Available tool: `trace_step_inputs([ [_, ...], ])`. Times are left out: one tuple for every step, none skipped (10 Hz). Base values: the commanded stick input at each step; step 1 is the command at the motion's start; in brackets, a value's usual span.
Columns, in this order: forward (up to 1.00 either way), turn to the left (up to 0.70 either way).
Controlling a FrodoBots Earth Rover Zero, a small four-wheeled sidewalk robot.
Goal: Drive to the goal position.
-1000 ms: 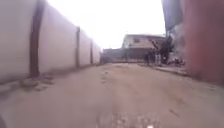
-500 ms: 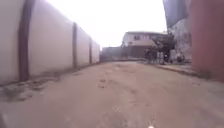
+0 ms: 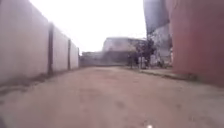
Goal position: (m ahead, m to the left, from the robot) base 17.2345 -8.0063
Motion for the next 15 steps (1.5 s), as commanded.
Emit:
trace_step_inputs([
  [0.85, 0.01],
  [0.85, 0.01],
  [0.85, 0.01],
  [0.85, 0.01],
  [0.85, 0.01],
  [0.85, 0.01],
  [0.85, 0.01],
  [0.85, 0.01],
  [0.85, 0.01],
  [0.85, 0.01],
  [0.85, 0.01],
  [0.85, 0.01],
  [0.85, -0.09],
  [0.85, -0.2],
  [0.85, -0.3],
])
